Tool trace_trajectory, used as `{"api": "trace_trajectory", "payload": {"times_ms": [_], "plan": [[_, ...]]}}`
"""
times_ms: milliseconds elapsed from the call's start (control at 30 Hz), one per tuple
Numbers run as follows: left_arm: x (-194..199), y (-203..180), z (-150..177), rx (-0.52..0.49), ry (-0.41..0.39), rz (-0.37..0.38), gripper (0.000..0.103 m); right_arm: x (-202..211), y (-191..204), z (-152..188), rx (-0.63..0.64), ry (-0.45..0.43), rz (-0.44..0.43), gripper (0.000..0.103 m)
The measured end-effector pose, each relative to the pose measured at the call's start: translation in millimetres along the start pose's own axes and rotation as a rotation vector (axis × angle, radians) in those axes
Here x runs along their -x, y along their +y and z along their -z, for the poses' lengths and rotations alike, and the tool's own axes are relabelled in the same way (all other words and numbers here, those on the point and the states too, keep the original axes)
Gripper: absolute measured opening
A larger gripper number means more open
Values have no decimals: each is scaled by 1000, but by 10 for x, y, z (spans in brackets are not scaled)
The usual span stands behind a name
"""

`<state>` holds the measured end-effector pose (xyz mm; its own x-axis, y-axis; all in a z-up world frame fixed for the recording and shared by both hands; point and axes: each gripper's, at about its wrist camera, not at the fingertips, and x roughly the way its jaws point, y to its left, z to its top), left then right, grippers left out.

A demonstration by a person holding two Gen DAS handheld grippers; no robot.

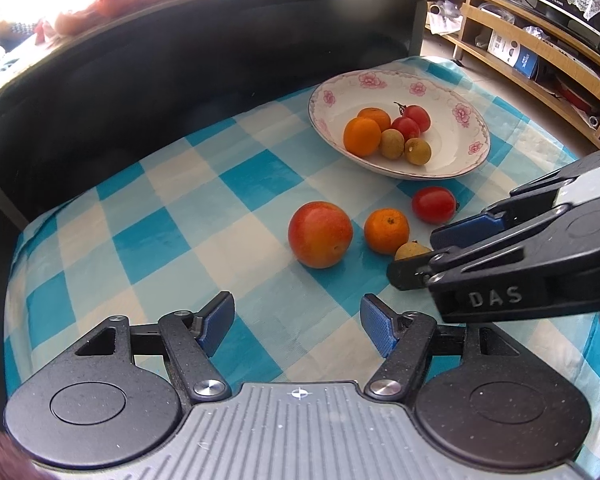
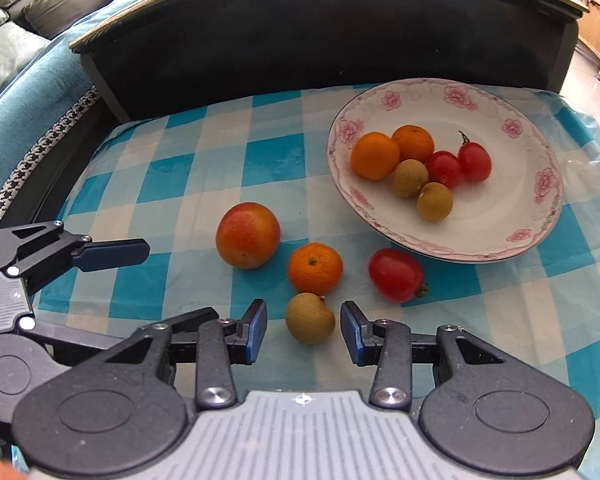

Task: Organize fruits
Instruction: 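Bring the open right tool around a small brown round fruit, then close the right tool on the brown fruit while the left tool surrounds the large red tomato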

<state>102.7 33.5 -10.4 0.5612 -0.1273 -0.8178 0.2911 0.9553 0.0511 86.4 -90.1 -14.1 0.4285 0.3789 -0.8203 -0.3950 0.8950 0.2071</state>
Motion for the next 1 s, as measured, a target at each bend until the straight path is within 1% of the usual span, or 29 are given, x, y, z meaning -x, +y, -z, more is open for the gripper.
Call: {"api": "trace_trajectory", "payload": {"times_ms": [133, 233, 267, 367, 533, 733, 900, 1000], "plan": [[-9, -2, 6, -1, 4, 0, 76, -65, 10, -17, 12, 7, 13, 43], [-17, -6, 7, -3, 6, -1, 76, -103, -5, -6, 16, 20, 24, 34], [-16, -4, 5, -2, 6, -1, 76, -104, -13, 2, 15, 19, 22, 32], [-21, -3, 1, -2, 6, -1, 78, -87, -31, 10, 17, 17, 22, 32], [-43, -9, -12, -3, 4, 0, 78, -7, -93, 65, 12, 5, 22, 32], [-132, -18, -117, 7, -13, 22, 78, 86, -206, 154, -4, 0, 25, 32], [-284, -65, -201, -34, -17, 21, 76, 92, -304, 209, -23, 16, 17, 32], [-376, -46, -236, -34, -13, 28, 74, 95, -326, 217, -28, 16, 7, 32]]}}
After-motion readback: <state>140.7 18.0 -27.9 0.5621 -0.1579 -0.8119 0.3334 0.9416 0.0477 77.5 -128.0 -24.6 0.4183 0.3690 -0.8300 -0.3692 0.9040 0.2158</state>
